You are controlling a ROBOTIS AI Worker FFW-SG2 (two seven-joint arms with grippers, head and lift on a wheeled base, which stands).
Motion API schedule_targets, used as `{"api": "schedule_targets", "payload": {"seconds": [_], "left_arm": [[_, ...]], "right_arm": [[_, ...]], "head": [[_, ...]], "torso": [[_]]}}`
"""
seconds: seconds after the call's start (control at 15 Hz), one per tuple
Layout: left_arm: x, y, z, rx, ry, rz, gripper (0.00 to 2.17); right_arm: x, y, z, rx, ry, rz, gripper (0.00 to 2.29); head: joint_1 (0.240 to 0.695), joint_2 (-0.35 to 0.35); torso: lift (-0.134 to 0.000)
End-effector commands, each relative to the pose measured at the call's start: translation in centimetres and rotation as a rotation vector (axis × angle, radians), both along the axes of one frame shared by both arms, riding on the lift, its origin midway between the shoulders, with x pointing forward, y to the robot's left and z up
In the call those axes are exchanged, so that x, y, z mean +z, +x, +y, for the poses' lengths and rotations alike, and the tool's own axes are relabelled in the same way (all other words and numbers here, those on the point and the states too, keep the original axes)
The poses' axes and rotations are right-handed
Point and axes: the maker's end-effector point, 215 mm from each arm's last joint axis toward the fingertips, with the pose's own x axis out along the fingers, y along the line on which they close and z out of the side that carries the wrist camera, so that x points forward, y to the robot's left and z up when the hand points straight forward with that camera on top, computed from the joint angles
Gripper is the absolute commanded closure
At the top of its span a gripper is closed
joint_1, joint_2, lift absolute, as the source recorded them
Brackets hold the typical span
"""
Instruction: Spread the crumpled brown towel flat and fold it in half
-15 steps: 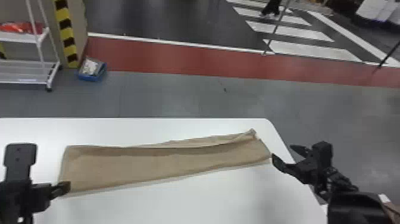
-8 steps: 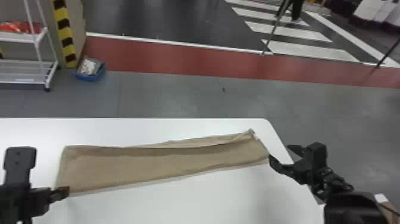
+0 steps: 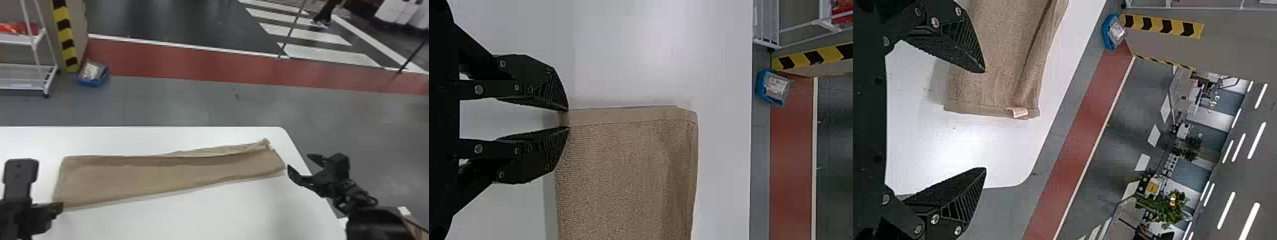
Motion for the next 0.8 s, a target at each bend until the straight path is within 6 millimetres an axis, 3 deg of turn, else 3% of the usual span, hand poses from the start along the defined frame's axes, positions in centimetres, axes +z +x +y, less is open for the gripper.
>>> {"api": "schedule_targets", "payload": {"seconds": [0.0, 0.13, 0.33, 0.53, 0.73], "left_arm": [[0.1, -1.8, 0.3, -0.005, 0.003, 0.037, 1.36], [0.5, -4.6, 0.9, -0.019, -0.004, 0.093, 1.36], [1.1, -5.3, 3.7, 0.013, 0.014, 0.097, 1.36], [1.6, -4.2, 6.1, 0.038, 0.027, 0.058, 1.36], [2.0, -1.7, 5.9, 0.049, 0.018, -0.031, 1.36]], "right_arm": [[0.1, 0.0, 0.0, 0.000, 0.003, -0.004, 0.21], [0.2, 0.0, 0.2, 0.000, 0.006, -0.008, 0.21], [0.2, 0.2, 1.5, 0.014, 0.024, -0.012, 0.21], [-0.7, 0.6, 4.6, 0.048, 0.046, -0.008, 0.21], [-0.7, 0.6, 4.8, 0.049, 0.042, 0.003, 0.21]], "head": [[0.695, -0.310], [0.695, -0.312], [0.695, -0.305], [0.695, -0.270], [0.695, -0.208]], "torso": [[0.000], [0.000], [0.000], [0.000], [0.000]]}}
